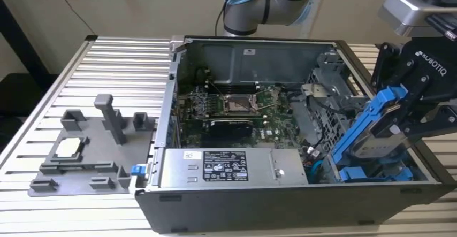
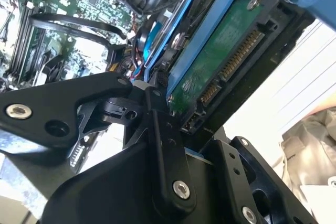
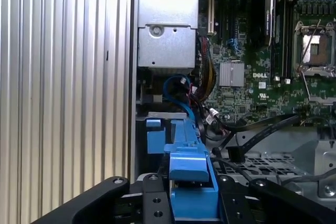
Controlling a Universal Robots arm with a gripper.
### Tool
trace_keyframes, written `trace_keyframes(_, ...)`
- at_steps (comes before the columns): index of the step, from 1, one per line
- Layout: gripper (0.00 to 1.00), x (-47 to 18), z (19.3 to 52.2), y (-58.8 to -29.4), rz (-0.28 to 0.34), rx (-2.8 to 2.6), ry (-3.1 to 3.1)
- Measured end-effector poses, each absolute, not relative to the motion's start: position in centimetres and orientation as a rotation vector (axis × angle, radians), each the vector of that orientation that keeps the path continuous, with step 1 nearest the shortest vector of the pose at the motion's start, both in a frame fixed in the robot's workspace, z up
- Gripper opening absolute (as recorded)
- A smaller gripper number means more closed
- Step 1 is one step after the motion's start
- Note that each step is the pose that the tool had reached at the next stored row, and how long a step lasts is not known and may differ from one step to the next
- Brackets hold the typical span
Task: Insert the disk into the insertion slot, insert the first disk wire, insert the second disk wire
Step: 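Insert the disk into the insertion slot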
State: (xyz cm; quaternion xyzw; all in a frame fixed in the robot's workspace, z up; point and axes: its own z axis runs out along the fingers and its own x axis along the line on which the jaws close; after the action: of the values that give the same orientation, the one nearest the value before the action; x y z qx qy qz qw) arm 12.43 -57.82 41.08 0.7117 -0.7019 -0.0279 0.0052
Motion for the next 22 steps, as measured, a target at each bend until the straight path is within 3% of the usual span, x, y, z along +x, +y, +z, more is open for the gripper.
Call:
trace_keyframes(12, 0.33, 12.57, 40.22, -57.83, -0.089, 2.228, -2.197)
trace_keyframes(22, 0.33, 13.06, 41.07, -58.12, -0.144, 2.2, -2.171)
